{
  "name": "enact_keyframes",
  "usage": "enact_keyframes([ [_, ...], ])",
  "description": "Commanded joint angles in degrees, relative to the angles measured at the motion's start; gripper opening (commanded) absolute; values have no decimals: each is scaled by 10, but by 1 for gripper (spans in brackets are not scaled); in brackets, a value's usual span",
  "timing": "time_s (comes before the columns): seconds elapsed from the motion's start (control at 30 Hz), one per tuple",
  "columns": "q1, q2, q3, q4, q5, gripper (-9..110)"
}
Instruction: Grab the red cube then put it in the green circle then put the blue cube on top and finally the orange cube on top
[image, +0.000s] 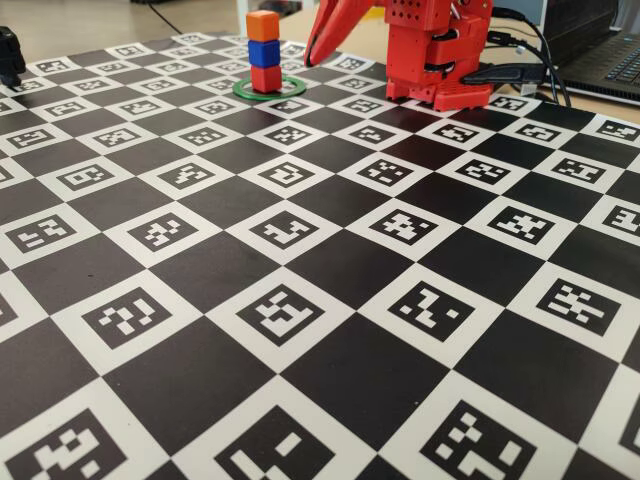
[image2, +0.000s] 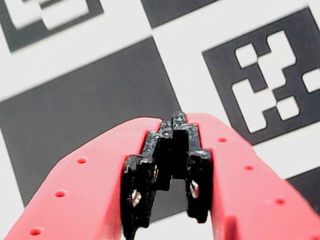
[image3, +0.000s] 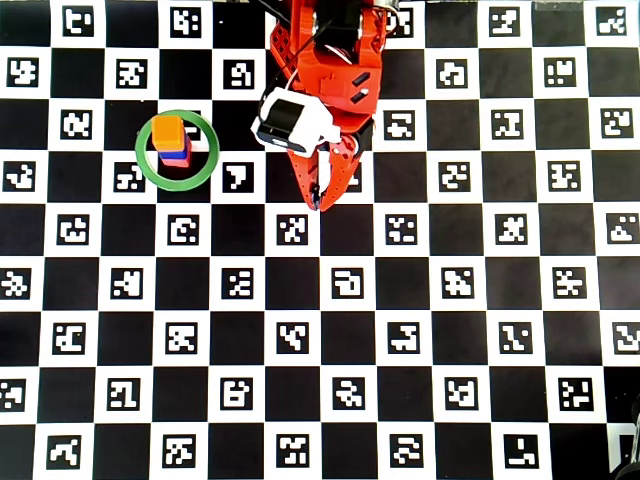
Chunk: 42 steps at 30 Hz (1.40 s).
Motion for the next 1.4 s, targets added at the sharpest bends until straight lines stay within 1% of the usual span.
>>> enact_keyframes([
  [0.0,-3,26,21,-1,-11,-4],
  [0.2,-2,42,81,8,-11,-5],
  [0.4,-8,64,81,63,-18,-5],
  [0.6,-10,64,81,133,-67,-5],
  [0.7,-10,64,81,166,-112,-5],
  [0.77,-10,64,81,190,-160,-5],
  [0.9,14,64,81,193,-181,-4],
  [1.37,15,64,81,194,-181,-4],
])
